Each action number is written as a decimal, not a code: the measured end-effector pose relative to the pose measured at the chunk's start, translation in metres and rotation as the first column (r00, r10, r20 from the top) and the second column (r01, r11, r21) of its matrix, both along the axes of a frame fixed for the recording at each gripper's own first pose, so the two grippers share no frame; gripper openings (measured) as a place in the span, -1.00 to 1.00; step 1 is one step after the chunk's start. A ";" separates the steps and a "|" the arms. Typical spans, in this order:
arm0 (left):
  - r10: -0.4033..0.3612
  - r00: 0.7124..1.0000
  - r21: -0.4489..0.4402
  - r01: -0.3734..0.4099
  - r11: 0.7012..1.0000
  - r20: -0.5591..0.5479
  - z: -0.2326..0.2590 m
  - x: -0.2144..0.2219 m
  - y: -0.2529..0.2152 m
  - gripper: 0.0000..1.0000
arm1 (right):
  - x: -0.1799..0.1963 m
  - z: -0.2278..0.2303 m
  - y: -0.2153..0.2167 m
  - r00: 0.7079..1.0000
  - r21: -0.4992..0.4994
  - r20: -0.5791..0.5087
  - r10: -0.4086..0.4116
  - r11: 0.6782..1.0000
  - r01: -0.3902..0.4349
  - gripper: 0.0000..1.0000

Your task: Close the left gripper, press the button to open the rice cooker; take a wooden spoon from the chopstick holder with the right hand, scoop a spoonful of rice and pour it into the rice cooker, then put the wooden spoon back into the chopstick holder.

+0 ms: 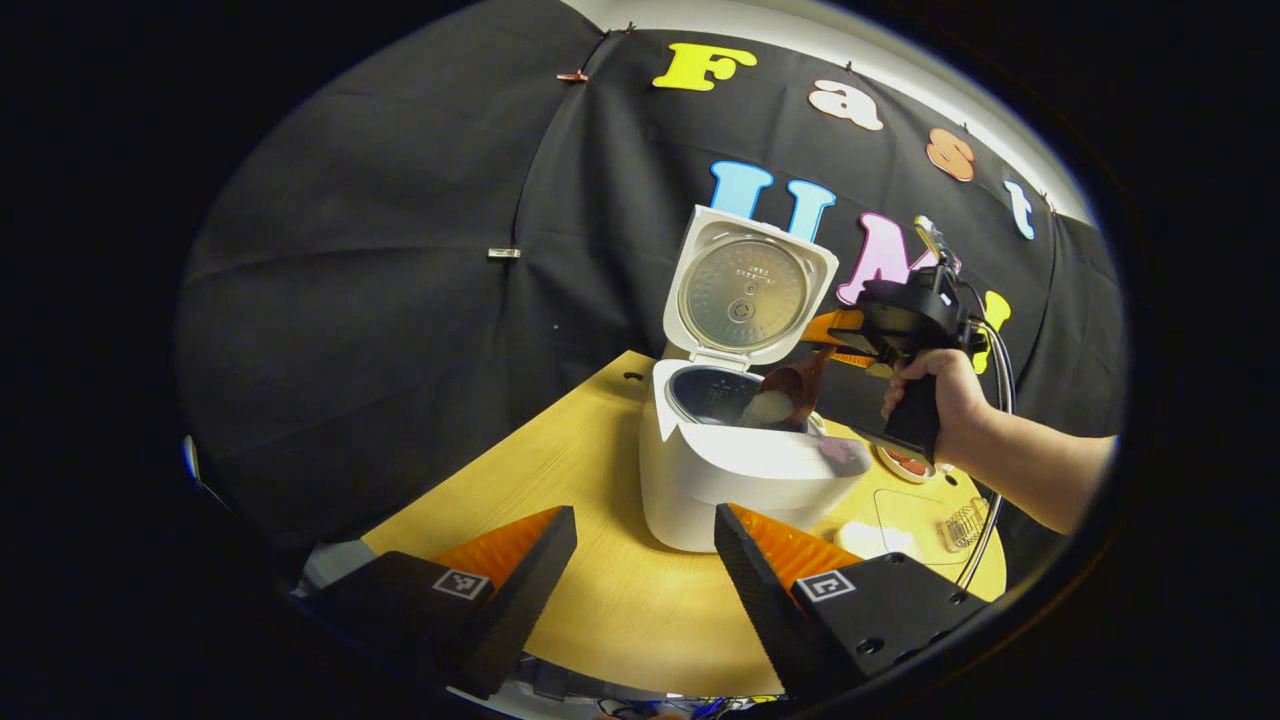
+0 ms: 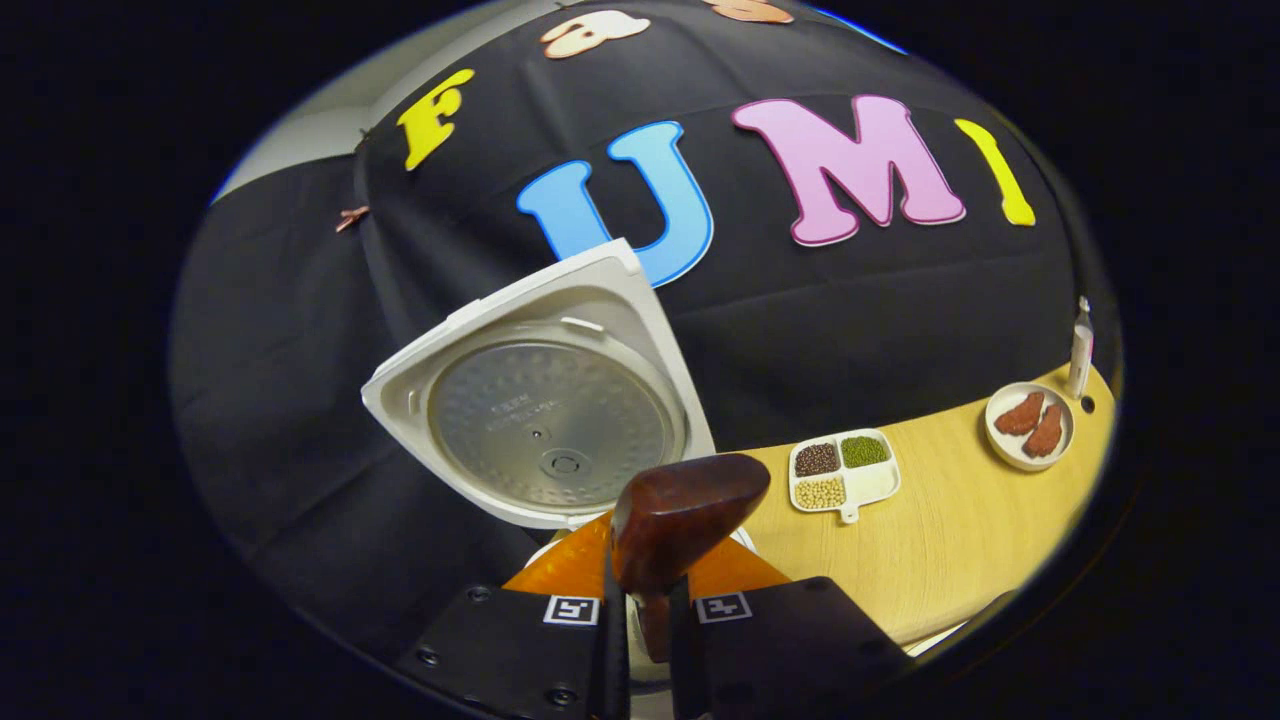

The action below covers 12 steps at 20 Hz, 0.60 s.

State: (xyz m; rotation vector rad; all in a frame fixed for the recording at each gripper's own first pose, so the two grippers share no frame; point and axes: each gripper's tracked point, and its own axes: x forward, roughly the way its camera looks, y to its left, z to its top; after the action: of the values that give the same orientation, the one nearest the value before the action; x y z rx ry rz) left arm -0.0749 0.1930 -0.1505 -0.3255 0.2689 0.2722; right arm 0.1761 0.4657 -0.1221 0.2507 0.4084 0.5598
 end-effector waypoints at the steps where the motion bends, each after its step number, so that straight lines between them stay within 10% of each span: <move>1: -0.006 1.000 0.006 0.006 1.000 0.003 0.001 0.001 -0.001 0.92 | -0.003 -0.002 0.004 0.999 -0.025 0.022 0.025 0.999 -0.024 -0.60; 12: -0.003 1.000 -0.016 0.003 1.000 0.002 -0.005 0.005 -0.004 0.92 | -0.022 0.007 0.051 0.890 -0.349 0.320 0.324 0.914 -0.207 -0.60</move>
State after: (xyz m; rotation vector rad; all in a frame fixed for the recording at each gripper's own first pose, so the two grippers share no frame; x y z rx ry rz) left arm -0.0699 0.1892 -0.1557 -0.3409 0.2697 0.2670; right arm 0.1537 0.5170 -0.1152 -0.2186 0.1535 0.7905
